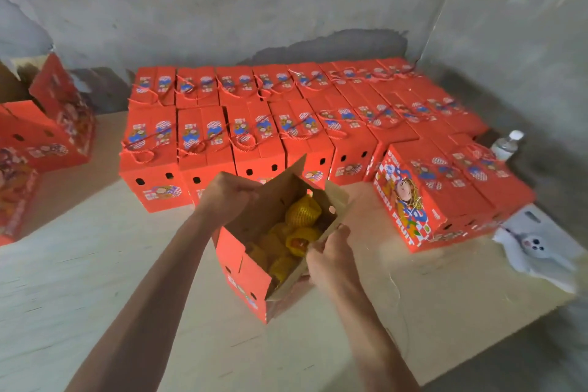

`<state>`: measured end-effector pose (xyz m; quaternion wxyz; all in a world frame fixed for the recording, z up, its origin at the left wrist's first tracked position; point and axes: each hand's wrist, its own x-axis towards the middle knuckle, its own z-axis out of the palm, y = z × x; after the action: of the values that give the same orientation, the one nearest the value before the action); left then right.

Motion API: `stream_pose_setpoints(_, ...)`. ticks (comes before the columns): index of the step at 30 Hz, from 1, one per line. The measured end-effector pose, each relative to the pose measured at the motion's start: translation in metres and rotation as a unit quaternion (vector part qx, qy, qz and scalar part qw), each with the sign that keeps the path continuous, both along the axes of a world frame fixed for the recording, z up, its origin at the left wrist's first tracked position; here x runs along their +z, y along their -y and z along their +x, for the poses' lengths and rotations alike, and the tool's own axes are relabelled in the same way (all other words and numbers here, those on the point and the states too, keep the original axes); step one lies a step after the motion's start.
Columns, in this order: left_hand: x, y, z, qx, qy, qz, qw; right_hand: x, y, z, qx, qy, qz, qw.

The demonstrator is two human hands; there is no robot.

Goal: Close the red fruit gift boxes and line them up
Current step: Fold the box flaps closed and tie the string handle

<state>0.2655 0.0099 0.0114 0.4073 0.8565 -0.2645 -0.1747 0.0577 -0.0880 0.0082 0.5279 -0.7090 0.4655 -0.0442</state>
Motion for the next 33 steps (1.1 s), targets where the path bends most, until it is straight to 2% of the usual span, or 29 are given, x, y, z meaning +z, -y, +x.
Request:
stream_pose_setpoints(4,0.001,0.020,0.015,-0.041,-0.013,0.003,0.999,-0.011,0.011,0.011,-0.053,0.067,0.071,0.994)
stream_pose_setpoints(7,0.002,0.026,0.026,-0.044,-0.016,-0.013,0.999,-0.017,0.020,0.014,-0.035,0.092,0.086,0.991)
stream_pose_setpoints(11,-0.004,0.029,0.024,-0.027,0.006,0.008,1.000,-0.013,0.053,0.015,0.010,0.013,-0.117,0.993)
stream_pose_setpoints(13,-0.006,0.031,0.015,0.018,0.048,0.032,0.998,-0.015,0.084,0.020,0.003,0.057,-0.158,0.986)
stream_pose_setpoints(15,-0.010,0.027,0.007,0.109,0.148,0.084,0.979,-0.017,0.117,0.027,0.012,0.091,-0.180,0.979)
stream_pose_setpoints(16,-0.015,0.021,0.002,0.160,0.170,0.095,0.968,-0.020,0.134,0.031,0.029,0.095,-0.165,0.981)
stream_pose_setpoints(17,-0.021,0.013,-0.004,0.207,0.151,0.083,0.963,-0.023,0.148,0.034,0.048,0.101,-0.121,0.986)
stream_pose_setpoints(18,-0.028,0.003,-0.010,0.250,0.098,0.050,0.962,-0.026,0.158,0.034,0.072,0.109,-0.063,0.989)
stream_pose_setpoints(20,-0.047,-0.016,-0.022,0.330,-0.055,-0.052,0.941,-0.037,0.166,0.028,0.118,0.123,-0.007,0.985)
stream_pose_setpoints(22,-0.071,-0.030,-0.034,0.336,-0.199,-0.120,0.913,-0.059,0.165,0.019,0.115,0.161,-0.029,0.980)
stream_pose_setpoints(24,-0.086,-0.031,-0.046,0.272,-0.296,-0.172,0.899,-0.081,0.157,0.008,0.077,0.224,-0.034,0.971)
stream_pose_setpoints(26,-0.094,-0.026,-0.052,0.196,-0.296,-0.197,0.914,-0.092,0.153,0.003,0.059,0.247,-0.033,0.967)
stream_pose_setpoints(28,-0.098,-0.017,-0.050,0.169,-0.250,-0.186,0.935,-0.094,0.152,0.005,0.059,0.249,-0.037,0.966)
stream_pose_setpoints(33,-0.104,0.004,-0.037,0.236,-0.183,-0.080,0.951,-0.091,0.150,0.000,0.075,0.265,-0.042,0.960)
